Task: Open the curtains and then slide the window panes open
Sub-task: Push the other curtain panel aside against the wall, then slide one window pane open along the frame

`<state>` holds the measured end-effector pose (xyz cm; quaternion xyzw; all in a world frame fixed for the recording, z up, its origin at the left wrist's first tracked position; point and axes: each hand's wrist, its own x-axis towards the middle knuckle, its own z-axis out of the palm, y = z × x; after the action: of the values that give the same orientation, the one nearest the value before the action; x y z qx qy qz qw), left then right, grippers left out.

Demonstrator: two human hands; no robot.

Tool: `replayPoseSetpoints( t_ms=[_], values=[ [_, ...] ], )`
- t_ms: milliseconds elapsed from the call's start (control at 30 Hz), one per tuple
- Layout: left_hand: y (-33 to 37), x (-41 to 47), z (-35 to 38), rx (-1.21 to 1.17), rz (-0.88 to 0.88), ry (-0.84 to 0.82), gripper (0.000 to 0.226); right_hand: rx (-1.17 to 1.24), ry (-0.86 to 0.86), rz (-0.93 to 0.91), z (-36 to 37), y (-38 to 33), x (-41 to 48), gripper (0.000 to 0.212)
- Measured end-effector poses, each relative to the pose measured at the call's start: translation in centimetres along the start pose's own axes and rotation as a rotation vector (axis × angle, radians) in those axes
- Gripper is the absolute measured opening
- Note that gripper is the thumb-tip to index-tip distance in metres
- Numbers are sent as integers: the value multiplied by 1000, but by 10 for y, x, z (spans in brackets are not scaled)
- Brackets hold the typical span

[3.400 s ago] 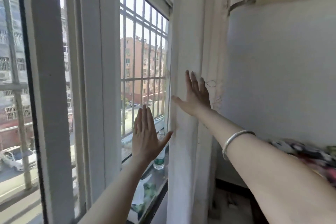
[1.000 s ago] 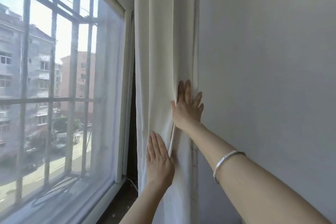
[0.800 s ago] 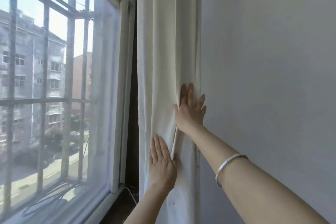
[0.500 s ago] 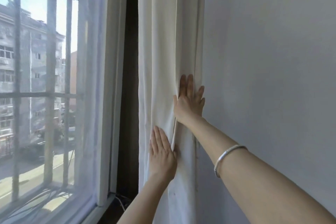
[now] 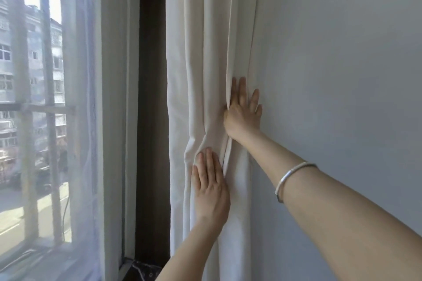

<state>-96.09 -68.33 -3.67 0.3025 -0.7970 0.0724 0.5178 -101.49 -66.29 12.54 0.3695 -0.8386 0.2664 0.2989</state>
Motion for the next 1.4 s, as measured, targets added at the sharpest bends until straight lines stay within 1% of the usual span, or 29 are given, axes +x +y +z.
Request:
replayPoseSetpoints(
  t_ms=[67,200,333,433,500,533,633,767,867,1000,1067,1167,1400],
  values=[
    [3,-1,-1,17,-26,-15,59,-4,7,0,1,0,-1,66],
    [3,-6,-7,2,-14,-8,66,-6,11,-2,-5,0,-8,65],
    [2,-11,-25,-81,37,-17,57,-2,-13,2,-20,3,-23,64],
    [2,-13,-44,-160,43,-117,61,10,-31,-14,-37,6,-38,62],
    [3,-15,-58,-184,-11,-244,65,25,-53,-21,-49,6,-50,61],
    [3,-14,-62,-186,-42,-279,65,36,-68,-21,-53,6,-53,62],
    [7,-18,-94,-186,-101,-290,71,80,-99,-38,-75,2,-73,65],
    [7,-35,-149,-114,-111,-241,78,134,-88,-95,-104,-10,-110,73],
    [2,-56,-194,-54,-135,-207,82,168,-21,-139,-122,-25,-142,80],
    [-18,-84,-257,31,-191,-172,82,328,58,-217,-148,-59,-182,84],
    [-31,-96,-292,83,-224,-139,82,380,80,-304,-163,-81,-204,82],
    [-52,-114,-343,147,-274,-80,84,436,73,-438,-185,-118,-234,78],
    [-104,-152,-477,361,-366,49,85,638,14,-547,-236,-220,-300,76]
  ],
)
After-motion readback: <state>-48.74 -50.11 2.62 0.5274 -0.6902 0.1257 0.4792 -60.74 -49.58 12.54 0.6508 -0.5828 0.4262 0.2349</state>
